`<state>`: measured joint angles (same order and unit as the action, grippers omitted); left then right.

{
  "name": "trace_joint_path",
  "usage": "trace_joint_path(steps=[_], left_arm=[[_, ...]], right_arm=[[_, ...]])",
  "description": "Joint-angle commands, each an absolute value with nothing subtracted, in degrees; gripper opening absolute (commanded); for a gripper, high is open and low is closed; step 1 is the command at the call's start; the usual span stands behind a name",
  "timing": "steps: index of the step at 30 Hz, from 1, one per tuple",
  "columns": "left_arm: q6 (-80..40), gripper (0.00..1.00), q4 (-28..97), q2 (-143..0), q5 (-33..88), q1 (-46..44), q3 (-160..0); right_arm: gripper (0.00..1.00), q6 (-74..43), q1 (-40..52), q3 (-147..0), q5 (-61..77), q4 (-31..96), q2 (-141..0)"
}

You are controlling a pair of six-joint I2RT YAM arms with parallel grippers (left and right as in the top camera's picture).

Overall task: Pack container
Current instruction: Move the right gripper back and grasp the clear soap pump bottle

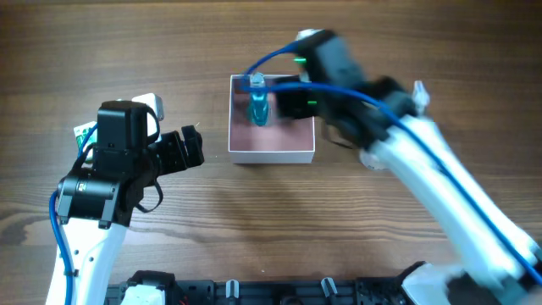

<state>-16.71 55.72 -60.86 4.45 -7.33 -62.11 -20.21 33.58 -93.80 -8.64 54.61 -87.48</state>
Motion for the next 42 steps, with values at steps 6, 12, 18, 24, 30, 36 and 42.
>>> trace_joint_path(steps=[6, 12, 18, 24, 30, 36, 42], left_arm=[[-17.2, 1.0, 55.6, -61.0, 5.5, -7.3, -63.3], [-17.2, 1.0, 55.5, -61.0, 5.5, -7.3, -63.3], [-17.2, 1.0, 55.5, -61.0, 5.5, -7.3, -63.3], [-17.2, 1.0, 55.1, -61.0, 5.5, -7.3, -63.3], [-17.2, 1.0, 55.0, -61.0, 5.5, -7.3, -63.3], [-17.2, 1.0, 54.9, -61.0, 5.5, -7.3, -63.3], [-17.2, 1.0, 54.9, -61.0, 5.5, -7.3, -63.3]], right_arm=[[1.0, -15.6, 14.9, -94.4, -13.0, 64.0, -75.8], [1.0, -8.4, 1.3, -90.0, -8.4, 65.1, -79.9], [1.0, -5.9, -6.9, -84.8, -1.8, 63.2, -88.6], [1.0, -2.9, -7.5, -83.9, 1.4, 61.5, -96.1], [1.0, -1.5, -7.5, -83.9, 3.6, 60.7, -100.2], [1.0, -1.3, -7.5, -83.9, 3.6, 59.1, -104.4], [0.96, 0.2, -7.5, -83.9, 4.9, 57.2, -104.9]])
